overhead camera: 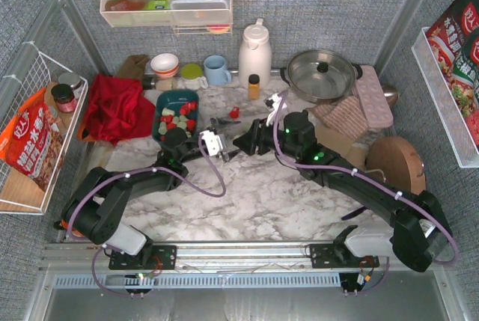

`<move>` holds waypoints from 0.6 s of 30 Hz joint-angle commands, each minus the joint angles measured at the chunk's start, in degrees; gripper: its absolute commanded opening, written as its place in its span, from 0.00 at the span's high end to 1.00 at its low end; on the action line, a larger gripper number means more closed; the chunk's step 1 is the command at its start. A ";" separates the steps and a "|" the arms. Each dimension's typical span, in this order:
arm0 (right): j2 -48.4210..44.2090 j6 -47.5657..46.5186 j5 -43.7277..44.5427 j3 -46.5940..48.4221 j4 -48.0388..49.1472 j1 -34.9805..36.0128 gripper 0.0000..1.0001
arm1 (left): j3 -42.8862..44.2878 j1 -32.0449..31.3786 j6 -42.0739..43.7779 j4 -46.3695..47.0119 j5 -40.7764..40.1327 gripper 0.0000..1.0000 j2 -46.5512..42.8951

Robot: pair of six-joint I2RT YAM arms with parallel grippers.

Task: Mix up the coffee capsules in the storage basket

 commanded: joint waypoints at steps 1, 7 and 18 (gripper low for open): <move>0.58 0.76 -0.76 0.89 4.19 0.69 0.59 | 0.29 -0.06 -0.62 2.30 2.66 0.27 -0.09; 0.79 0.60 -0.35 1.20 3.43 0.82 0.58 | 0.28 -0.23 -1.19 3.27 3.76 0.32 -0.08; 1.47 1.12 -0.04 0.98 4.10 0.84 0.52 | -0.24 -0.41 -2.64 6.09 5.24 0.50 0.18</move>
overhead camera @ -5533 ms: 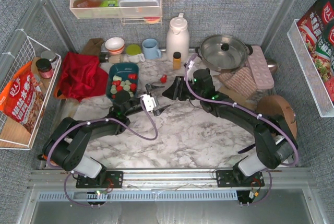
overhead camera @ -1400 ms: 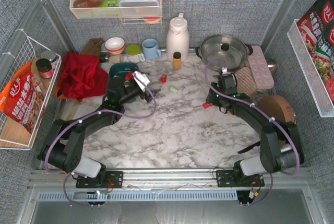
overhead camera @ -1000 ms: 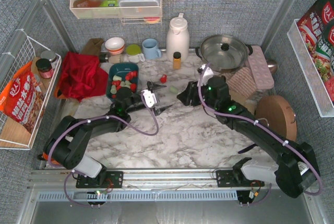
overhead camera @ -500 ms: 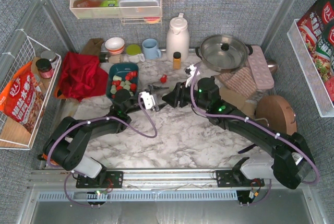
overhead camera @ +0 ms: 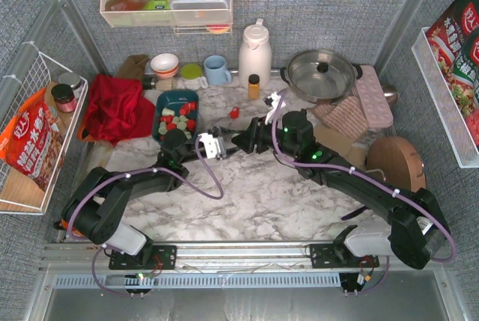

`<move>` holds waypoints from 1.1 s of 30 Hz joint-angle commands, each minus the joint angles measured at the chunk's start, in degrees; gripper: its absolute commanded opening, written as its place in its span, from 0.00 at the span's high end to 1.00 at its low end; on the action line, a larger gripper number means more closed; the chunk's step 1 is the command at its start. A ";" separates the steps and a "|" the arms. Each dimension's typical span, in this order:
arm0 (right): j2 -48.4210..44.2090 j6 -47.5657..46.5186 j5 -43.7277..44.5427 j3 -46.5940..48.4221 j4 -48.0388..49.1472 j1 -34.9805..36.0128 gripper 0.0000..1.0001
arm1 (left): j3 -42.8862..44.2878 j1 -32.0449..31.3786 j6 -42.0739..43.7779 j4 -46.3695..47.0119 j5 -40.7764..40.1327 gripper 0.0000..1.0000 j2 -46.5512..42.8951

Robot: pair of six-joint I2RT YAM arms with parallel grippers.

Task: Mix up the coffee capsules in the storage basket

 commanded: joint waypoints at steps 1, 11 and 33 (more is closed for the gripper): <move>-0.07 0.55 -0.02 0.15 2.82 0.15 0.52 | 0.00 -0.02 -0.04 2.75 1.37 0.52 0.24; -3.08 -3.93 5.96 1.59 -4.91 -0.14 0.26 | -0.39 -0.02 1.37 1.39 -3.47 0.63 0.08; 0.95 -15.29 33.15 1.67 -24.70 -14.90 0.08 | 21.10 24.50 -24.73 -19.72 -28.86 0.53 16.92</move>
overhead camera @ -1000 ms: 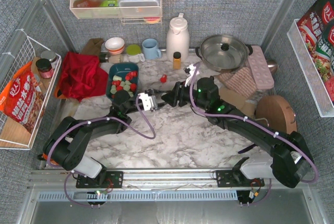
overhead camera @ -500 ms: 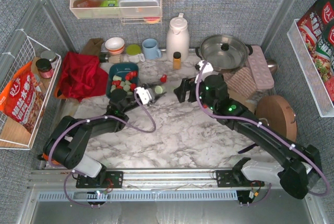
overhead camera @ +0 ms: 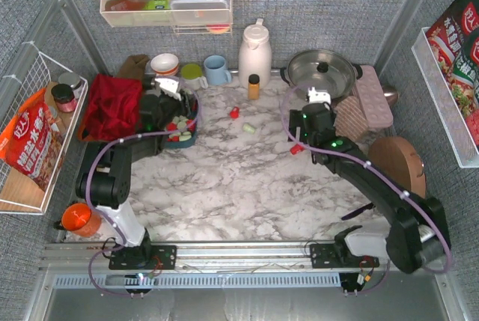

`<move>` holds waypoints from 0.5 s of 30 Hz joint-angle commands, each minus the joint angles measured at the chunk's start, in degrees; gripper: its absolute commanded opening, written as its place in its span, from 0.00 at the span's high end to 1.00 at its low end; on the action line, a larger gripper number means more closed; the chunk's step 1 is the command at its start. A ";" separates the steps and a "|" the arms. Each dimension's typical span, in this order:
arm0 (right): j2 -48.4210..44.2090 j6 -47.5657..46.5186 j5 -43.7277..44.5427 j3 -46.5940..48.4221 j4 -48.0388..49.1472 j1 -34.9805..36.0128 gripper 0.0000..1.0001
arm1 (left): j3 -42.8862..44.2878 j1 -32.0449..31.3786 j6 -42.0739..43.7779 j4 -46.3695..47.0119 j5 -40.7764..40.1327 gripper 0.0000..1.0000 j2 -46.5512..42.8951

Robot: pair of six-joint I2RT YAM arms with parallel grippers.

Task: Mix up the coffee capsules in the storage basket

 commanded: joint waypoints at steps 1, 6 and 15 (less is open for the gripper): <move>6.88 0.65 -7.63 0.16 -0.53 -0.46 0.09 | 8.70 2.11 -6.73 -12.78 -6.11 0.51 4.52; 15.18 1.73 -9.77 1.66 0.34 -0.87 0.10 | 17.29 4.04 -8.93 -24.44 -8.64 0.22 9.99; 23.94 21.60 -8.45 4.58 -3.56 -2.95 0.17 | 16.72 4.16 -6.88 -28.13 -6.88 0.01 5.56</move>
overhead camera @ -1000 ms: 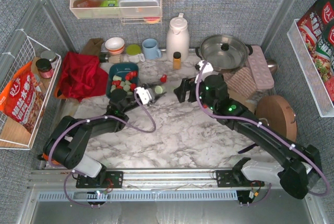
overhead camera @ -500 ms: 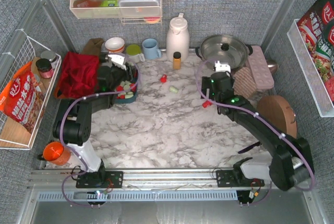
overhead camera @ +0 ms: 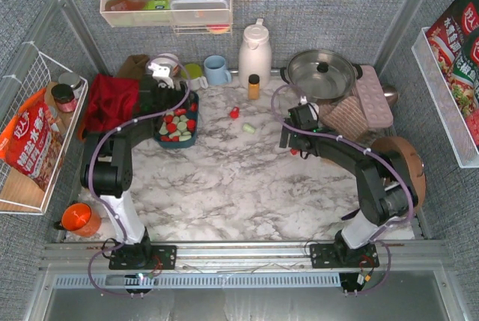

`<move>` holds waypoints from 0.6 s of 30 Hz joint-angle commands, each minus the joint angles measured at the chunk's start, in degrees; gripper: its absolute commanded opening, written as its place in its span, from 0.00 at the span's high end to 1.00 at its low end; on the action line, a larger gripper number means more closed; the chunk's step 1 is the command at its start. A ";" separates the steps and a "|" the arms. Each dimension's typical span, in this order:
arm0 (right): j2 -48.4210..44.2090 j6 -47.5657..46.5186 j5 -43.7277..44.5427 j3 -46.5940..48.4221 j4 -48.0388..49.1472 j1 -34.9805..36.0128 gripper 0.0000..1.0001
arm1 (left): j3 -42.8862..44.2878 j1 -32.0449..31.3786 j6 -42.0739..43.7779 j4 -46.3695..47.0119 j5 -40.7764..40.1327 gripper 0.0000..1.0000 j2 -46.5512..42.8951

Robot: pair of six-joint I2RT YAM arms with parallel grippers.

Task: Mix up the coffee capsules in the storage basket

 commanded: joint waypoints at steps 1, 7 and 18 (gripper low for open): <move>2.28 13.30 0.44 0.35 -0.94 0.03 0.21 | -1.28 -0.17 1.20 -3.20 0.71 0.01 -4.76; 2.34 22.07 3.89 -3.51 3.50 0.13 0.36 | -4.85 -1.69 8.23 -8.63 -1.56 0.01 -14.79; 5.52 22.78 9.08 -2.82 3.91 0.01 0.38 | -0.03 -1.14 -2.10 -18.44 -4.18 0.01 -17.64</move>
